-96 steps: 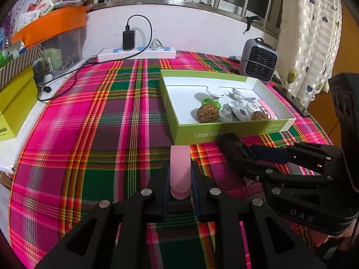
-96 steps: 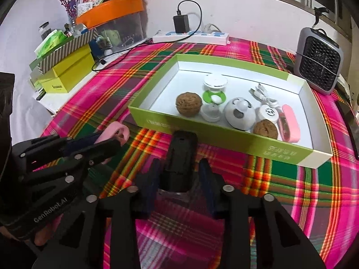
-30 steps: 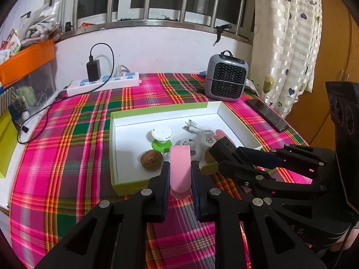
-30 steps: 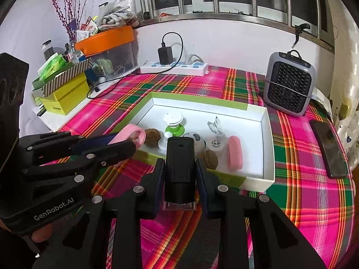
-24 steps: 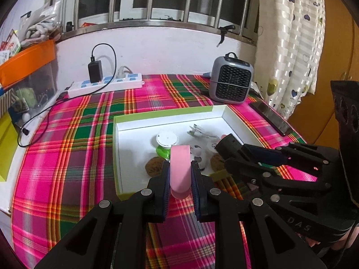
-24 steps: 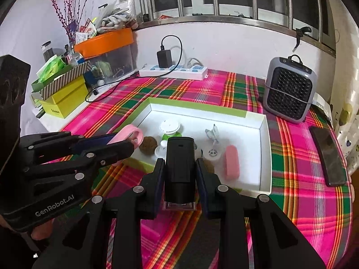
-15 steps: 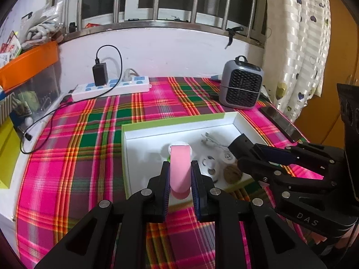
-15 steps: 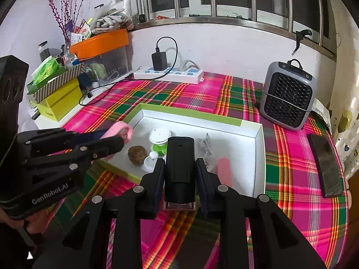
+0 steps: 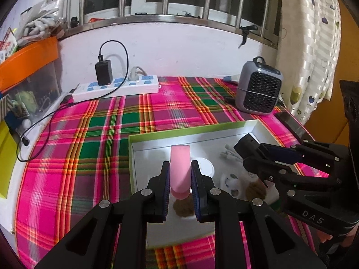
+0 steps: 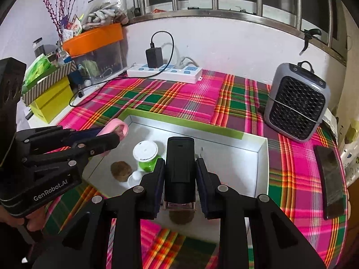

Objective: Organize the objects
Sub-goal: 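Carry the pink clip and black gadget over the box and lower them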

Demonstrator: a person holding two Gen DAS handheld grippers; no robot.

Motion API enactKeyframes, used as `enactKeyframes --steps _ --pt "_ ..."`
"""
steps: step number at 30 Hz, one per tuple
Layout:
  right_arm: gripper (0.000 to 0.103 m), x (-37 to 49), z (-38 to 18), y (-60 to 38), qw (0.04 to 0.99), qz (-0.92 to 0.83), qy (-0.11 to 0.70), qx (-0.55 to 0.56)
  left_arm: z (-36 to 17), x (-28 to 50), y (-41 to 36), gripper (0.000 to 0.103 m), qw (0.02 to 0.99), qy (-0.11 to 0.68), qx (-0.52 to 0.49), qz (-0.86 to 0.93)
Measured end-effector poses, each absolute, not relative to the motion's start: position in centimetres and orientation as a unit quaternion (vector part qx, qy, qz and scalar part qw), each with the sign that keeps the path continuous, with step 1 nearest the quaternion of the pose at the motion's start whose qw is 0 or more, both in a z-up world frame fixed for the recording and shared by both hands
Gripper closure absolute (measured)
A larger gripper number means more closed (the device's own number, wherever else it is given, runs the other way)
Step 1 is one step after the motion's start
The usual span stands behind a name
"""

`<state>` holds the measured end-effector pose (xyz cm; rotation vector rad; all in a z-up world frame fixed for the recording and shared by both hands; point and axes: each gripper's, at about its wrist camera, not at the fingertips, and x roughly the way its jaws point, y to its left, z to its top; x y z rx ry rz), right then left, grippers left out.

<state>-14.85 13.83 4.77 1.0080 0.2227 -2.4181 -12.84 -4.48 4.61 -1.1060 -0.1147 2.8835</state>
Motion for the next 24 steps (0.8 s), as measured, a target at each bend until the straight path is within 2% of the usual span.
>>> enactKeyframes --steps 24 --pt "0.074 -19.1 1.2 11.3 0.258 -0.862 0.114 0.421 1.2 -16.2 -4.6 0.087 0.024 -0.033 -0.402 0.915"
